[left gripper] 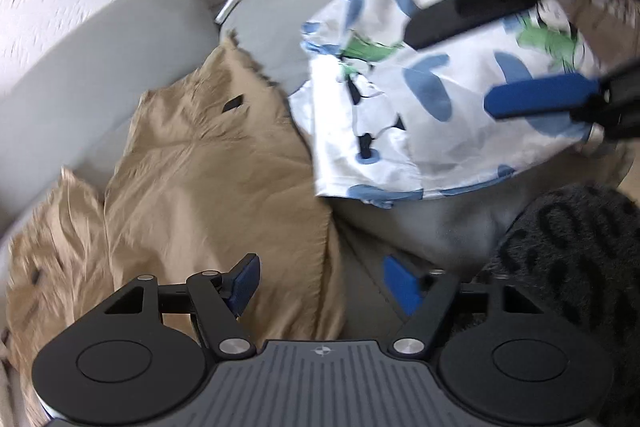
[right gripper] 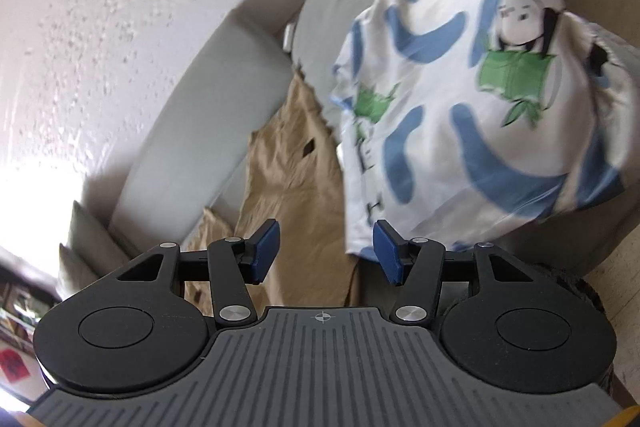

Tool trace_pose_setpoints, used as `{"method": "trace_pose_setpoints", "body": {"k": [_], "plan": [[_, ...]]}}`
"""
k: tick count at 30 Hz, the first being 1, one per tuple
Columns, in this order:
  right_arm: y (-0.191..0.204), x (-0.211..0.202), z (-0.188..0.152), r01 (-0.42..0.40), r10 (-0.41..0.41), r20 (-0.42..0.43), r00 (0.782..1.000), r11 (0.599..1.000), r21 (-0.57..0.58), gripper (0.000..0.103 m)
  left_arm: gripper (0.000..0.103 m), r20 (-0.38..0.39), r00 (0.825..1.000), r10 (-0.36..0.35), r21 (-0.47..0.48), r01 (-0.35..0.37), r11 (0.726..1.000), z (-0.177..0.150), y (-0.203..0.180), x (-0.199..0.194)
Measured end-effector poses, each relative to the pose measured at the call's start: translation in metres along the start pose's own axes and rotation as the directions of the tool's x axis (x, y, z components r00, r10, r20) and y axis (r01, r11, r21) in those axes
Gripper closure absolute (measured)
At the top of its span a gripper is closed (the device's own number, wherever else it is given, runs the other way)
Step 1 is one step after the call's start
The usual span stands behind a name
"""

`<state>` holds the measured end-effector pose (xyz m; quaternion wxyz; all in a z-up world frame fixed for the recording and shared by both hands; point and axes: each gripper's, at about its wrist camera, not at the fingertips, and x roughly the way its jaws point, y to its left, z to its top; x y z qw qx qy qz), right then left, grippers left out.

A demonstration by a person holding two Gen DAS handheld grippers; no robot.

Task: Fold clothes

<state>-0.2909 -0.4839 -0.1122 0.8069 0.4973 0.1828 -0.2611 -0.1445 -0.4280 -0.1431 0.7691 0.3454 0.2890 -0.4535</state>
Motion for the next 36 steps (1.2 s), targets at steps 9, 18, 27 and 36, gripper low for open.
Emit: {"method": "trace_pose_setpoints", "body": {"k": [9, 18, 27, 36], "plan": [[-0.011, 0.009, 0.012, -0.01, 0.01, -0.006, 1.0, 1.0, 0.03, 0.044, 0.092, -0.065, 0.998, 0.012, -0.003, -0.013, 1.0, 0.0, 0.011, 0.026], [0.061, 0.071, 0.05, -0.089, 0.075, -0.098, 0.992, 0.985, -0.149, 0.035, 0.102, 0.118, 0.962, -0.246, -0.452, 0.273, 0.849, -0.017, 0.149, -0.021], [0.099, 0.225, 0.114, 0.106, -0.13, -0.093, 0.987, 0.967, -0.233, 0.042, 0.103, 0.248, 0.89, -0.382, -0.559, 0.454, 0.694, -0.038, 0.206, -0.025], [0.085, 0.352, 0.158, 0.201, -0.241, -0.158, 0.958, 0.952, -0.231, 0.044, 0.103, 0.264, 0.885, -0.383, -0.625, 0.46, 0.631, -0.053, 0.25, 0.002]]}}
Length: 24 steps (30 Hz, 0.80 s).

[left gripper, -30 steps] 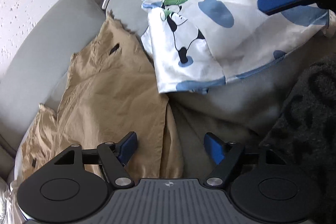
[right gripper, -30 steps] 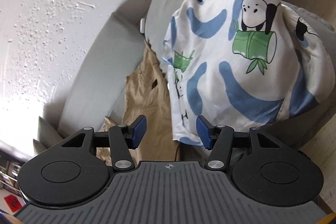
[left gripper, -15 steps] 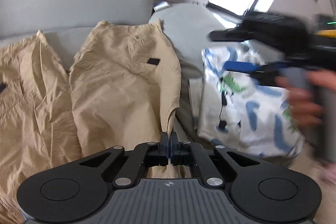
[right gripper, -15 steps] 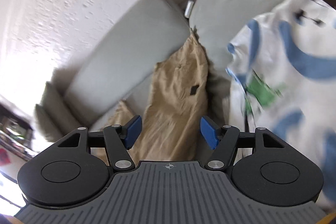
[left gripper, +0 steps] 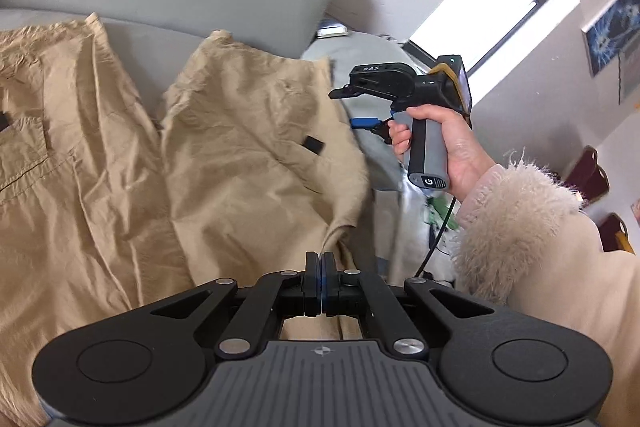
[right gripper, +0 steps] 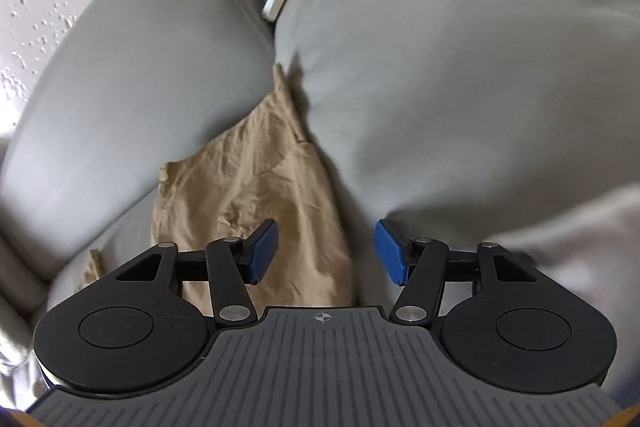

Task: Fold clothes
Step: 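Grasp the side edge of the tan jacket with both grippers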

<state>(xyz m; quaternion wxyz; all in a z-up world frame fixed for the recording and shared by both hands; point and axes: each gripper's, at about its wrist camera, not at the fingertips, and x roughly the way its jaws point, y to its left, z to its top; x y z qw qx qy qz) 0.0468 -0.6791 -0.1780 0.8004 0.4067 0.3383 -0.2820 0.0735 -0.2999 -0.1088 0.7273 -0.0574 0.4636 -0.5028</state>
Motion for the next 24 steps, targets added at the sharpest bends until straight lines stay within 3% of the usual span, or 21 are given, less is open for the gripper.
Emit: {"method": "trace_pose_setpoints", "body": {"k": [1, 3, 6, 7, 8, 9, 12, 15, 19, 21, 24], "plan": [[-0.001, 0.006, 0.002, -0.015, 0.015, -0.004, 1.0, 1.0, 0.012, 0.045, 0.103, 0.002, 1.0, -0.006, -0.012, 0.006, 1.0, 0.002, 0.004, 0.0], [0.0, 0.016, 0.005, -0.01, 0.01, 0.003, 1.0, 1.0, 0.001, 0.057, 0.103, 0.004, 1.0, -0.013, -0.02, 0.013, 1.0, 0.005, 0.012, -0.001], [0.008, 0.028, 0.002, 0.024, -0.024, 0.008, 1.0, 0.998, -0.058, 0.088, 0.101, -0.019, 1.0, -0.005, -0.02, 0.005, 1.0, 0.003, 0.016, 0.004], [0.01, 0.031, 0.0, 0.039, -0.038, 0.008, 0.999, 0.996, -0.079, 0.094, 0.083, -0.035, 0.999, 0.008, 0.0, -0.008, 1.0, 0.002, 0.011, 0.007], [0.011, 0.033, -0.002, 0.048, -0.047, 0.011, 0.999, 0.994, -0.094, 0.094, 0.074, -0.047, 0.999, 0.025, 0.026, -0.024, 0.999, 0.0, 0.004, 0.011], [0.011, 0.033, -0.004, 0.045, -0.044, 0.017, 0.999, 0.994, -0.098, 0.094, 0.057, -0.052, 0.997, 0.055, 0.07, -0.052, 0.996, -0.001, -0.006, 0.014], [0.008, 0.033, -0.009, 0.025, -0.023, 0.017, 1.0, 0.995, -0.092, 0.095, 0.045, -0.064, 0.994, 0.084, 0.2, -0.07, 0.977, -0.01, -0.038, 0.026], [0.003, 0.031, -0.012, 0.004, -0.004, 0.004, 1.0, 0.996, -0.088, 0.097, 0.041, -0.118, 0.992, 0.038, 0.315, 0.001, 0.949, -0.026, -0.074, 0.043], [-0.002, 0.027, -0.008, -0.03, 0.029, -0.02, 0.999, 0.996, -0.086, 0.097, 0.041, -0.173, 0.983, 0.067, 0.411, 0.01, 0.912, -0.046, -0.115, 0.076], [-0.006, 0.026, -0.008, -0.053, 0.05, -0.033, 0.998, 0.994, -0.095, 0.097, 0.041, -0.209, 0.975, 0.078, 0.419, 0.017, 0.908, -0.053, -0.122, 0.093], [-0.013, 0.025, -0.008, -0.09, 0.085, -0.052, 0.995, 0.99, -0.108, 0.098, 0.046, -0.209, 0.961, 0.179, 0.417, -0.078, 0.905, -0.059, -0.124, 0.111]]}}
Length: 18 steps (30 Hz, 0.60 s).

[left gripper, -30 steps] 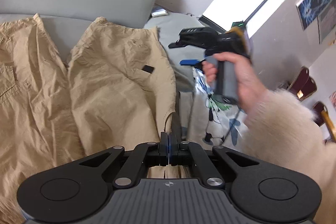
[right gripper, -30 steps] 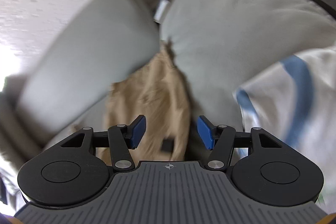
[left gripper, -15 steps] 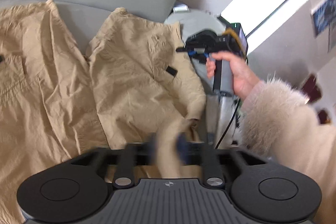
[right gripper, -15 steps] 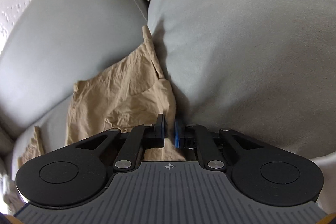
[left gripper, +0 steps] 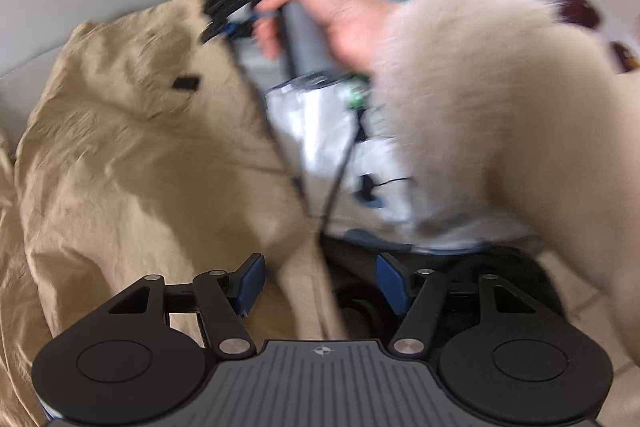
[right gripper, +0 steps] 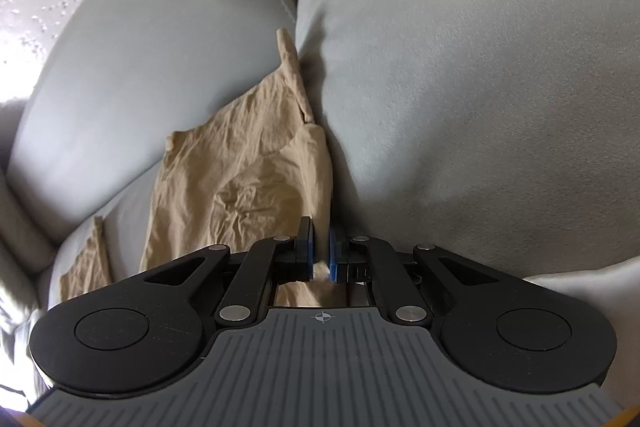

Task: Fold clothes
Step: 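Grasp the side edge of the tan jacket with both grippers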

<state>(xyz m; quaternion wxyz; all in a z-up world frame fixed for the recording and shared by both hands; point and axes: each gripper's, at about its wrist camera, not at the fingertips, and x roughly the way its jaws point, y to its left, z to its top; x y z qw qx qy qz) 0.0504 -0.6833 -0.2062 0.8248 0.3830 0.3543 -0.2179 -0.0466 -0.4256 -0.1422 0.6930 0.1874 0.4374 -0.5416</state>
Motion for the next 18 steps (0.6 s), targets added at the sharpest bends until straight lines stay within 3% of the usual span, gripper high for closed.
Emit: {"method": "trace_pose_setpoints", "body": {"k": [5, 9, 10, 12, 15, 18], "plan": [[-0.01, -0.004, -0.001, -0.062, 0.062, -0.006, 0.998, 0.998, 0.011, 0.098, 0.054, -0.01, 0.986, 0.164, -0.001, -0.164, 0.986, 0.0, -0.004, 0.011], [-0.017, -0.003, 0.001, -0.094, 0.094, -0.013, 0.995, 0.995, 0.027, 0.099, 0.055, -0.016, 0.962, 0.274, 0.113, -0.27, 0.956, -0.004, -0.021, 0.02], [-0.018, -0.003, 0.001, -0.099, 0.099, -0.016, 0.995, 0.995, 0.03, 0.099, 0.067, -0.002, 0.955, 0.295, 0.148, -0.292, 0.945, -0.006, -0.024, 0.021], [-0.02, -0.002, 0.001, -0.107, 0.107, -0.02, 0.994, 0.994, 0.028, 0.099, 0.101, 0.028, 0.944, 0.328, 0.202, -0.326, 0.923, -0.008, -0.027, 0.023], [-0.022, -0.002, 0.002, -0.123, 0.124, -0.015, 0.992, 0.992, 0.034, 0.098, 0.101, 0.059, 0.969, 0.238, 0.075, -0.242, 0.967, -0.005, 0.0, 0.002], [-0.023, 0.0, 0.003, -0.131, 0.131, 0.003, 0.991, 0.99, 0.059, 0.098, 0.102, 0.097, 0.979, 0.18, -0.044, -0.177, 0.983, -0.004, 0.029, -0.026]]}}
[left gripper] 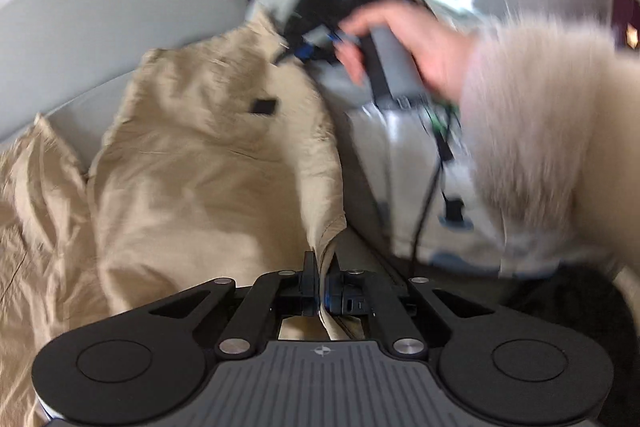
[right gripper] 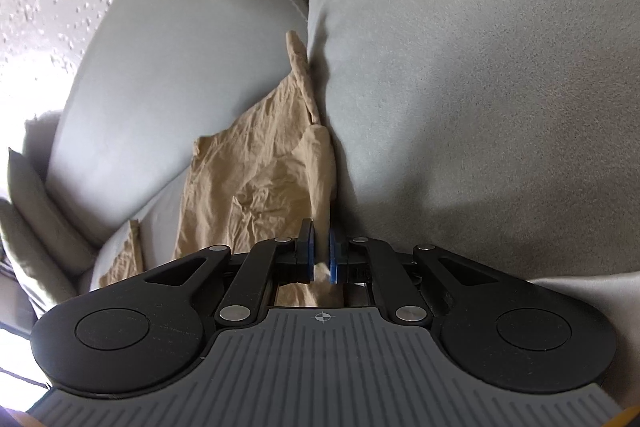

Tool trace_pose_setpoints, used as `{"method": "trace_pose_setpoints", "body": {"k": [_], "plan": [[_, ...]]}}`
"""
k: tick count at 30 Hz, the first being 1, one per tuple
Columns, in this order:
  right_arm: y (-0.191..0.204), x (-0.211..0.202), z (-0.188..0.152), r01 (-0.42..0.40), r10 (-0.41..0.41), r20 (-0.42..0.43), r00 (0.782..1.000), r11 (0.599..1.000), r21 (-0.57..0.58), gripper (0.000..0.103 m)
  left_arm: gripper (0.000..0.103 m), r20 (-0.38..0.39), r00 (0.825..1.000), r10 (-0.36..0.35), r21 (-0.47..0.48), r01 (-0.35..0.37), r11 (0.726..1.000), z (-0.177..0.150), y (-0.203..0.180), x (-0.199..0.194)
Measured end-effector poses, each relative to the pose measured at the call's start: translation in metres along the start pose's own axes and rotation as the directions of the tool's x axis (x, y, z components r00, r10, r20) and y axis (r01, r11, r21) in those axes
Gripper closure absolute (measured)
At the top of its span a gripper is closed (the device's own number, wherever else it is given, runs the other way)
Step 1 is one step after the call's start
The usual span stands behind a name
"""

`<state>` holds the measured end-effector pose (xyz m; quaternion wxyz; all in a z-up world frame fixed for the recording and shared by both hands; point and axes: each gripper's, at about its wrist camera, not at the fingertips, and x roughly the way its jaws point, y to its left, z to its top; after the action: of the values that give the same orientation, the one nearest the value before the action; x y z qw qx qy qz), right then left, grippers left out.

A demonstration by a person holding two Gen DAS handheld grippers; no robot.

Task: Fold clothes
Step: 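Grasp the side edge of the tan jacket with both grippers, then lift the gripped jacket side and fold it over the other half, then open both grippers to release the folded jacket side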

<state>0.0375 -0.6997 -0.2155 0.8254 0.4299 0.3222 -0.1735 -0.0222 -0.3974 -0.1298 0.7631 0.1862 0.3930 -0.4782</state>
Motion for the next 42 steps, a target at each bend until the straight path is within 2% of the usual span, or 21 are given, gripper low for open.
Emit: {"method": "trace_pose_setpoints", "body": {"k": [2, 6, 10, 13, 20, 24, 27, 31, 33, 36, 37, 38, 40, 41, 42], "plan": [[0.005, 0.001, 0.0, 0.034, -0.034, 0.026, 0.999, 0.999, -0.001, 0.102, 0.102, 0.027, 0.999, -0.029, -0.075, 0.031, 0.997, 0.002, 0.023, -0.015], [0.045, -0.007, -0.005, 0.114, -0.101, 0.119, 0.988, 0.988, -0.109, 0.102, 0.102, 0.116, 0.99, -0.085, -0.202, 0.107, 0.973, -0.002, 0.061, -0.042], [0.1, -0.029, -0.007, 0.098, -0.058, 0.214, 0.975, 0.979, -0.181, 0.102, 0.102, 0.205, 0.973, -0.105, -0.313, 0.166, 0.935, -0.02, 0.095, -0.071], [0.154, -0.043, -0.017, 0.072, -0.005, 0.246, 0.969, 0.962, -0.265, 0.102, 0.102, 0.255, 0.961, -0.107, -0.388, 0.203, 0.899, -0.04, 0.124, -0.093], [0.301, -0.027, -0.072, 0.037, 0.086, 0.254, 0.963, 0.896, -0.442, 0.102, 0.102, 0.364, 0.931, -0.01, -0.513, 0.21, 0.832, -0.086, 0.184, -0.14], [0.379, 0.006, -0.115, 0.006, 0.126, 0.206, 0.97, 0.841, -0.541, 0.102, 0.102, 0.366, 0.929, 0.049, -0.607, 0.198, 0.77, -0.114, 0.22, -0.154], [0.431, 0.043, -0.156, -0.032, 0.133, 0.112, 0.985, 0.775, -0.631, 0.102, 0.102, 0.319, 0.944, 0.082, -0.669, 0.163, 0.725, -0.141, 0.232, -0.158], [0.471, 0.105, -0.224, -0.055, 0.038, -0.04, 0.998, 0.687, -0.724, 0.102, 0.102, 0.24, 0.968, 0.076, -0.754, 0.136, 0.642, -0.173, 0.242, -0.151], [0.478, 0.136, -0.254, -0.051, -0.021, -0.086, 0.996, 0.656, -0.753, 0.102, 0.102, 0.219, 0.973, 0.067, -0.792, 0.138, 0.595, -0.183, 0.25, -0.148], [0.481, 0.163, -0.292, -0.059, -0.082, -0.14, 0.987, 0.624, -0.779, 0.101, 0.101, 0.193, 0.98, 0.052, -0.829, 0.135, 0.543, -0.191, 0.259, -0.144], [0.482, 0.17, -0.3, -0.066, -0.103, -0.164, 0.981, 0.618, -0.783, 0.093, 0.101, 0.193, 0.98, 0.05, -0.83, 0.136, 0.54, -0.192, 0.26, -0.144], [0.483, 0.172, -0.302, -0.081, -0.119, -0.196, 0.973, 0.622, -0.779, 0.081, 0.099, 0.193, 0.98, 0.049, -0.832, 0.137, 0.537, -0.193, 0.26, -0.145], [0.478, 0.15, -0.295, -0.075, -0.117, -0.194, 0.974, 0.642, -0.763, 0.067, 0.09, 0.188, 0.98, 0.064, -0.83, 0.124, 0.543, -0.192, 0.258, -0.15], [0.475, 0.131, -0.289, -0.066, -0.097, -0.167, 0.981, 0.646, -0.76, 0.065, 0.086, 0.184, 0.98, 0.078, -0.828, 0.112, 0.55, -0.19, 0.256, -0.154], [0.472, 0.11, -0.279, -0.057, -0.076, -0.139, 0.987, 0.65, -0.758, 0.064, 0.076, 0.18, 0.979, 0.099, -0.824, 0.095, 0.559, -0.188, 0.253, -0.16]]}}
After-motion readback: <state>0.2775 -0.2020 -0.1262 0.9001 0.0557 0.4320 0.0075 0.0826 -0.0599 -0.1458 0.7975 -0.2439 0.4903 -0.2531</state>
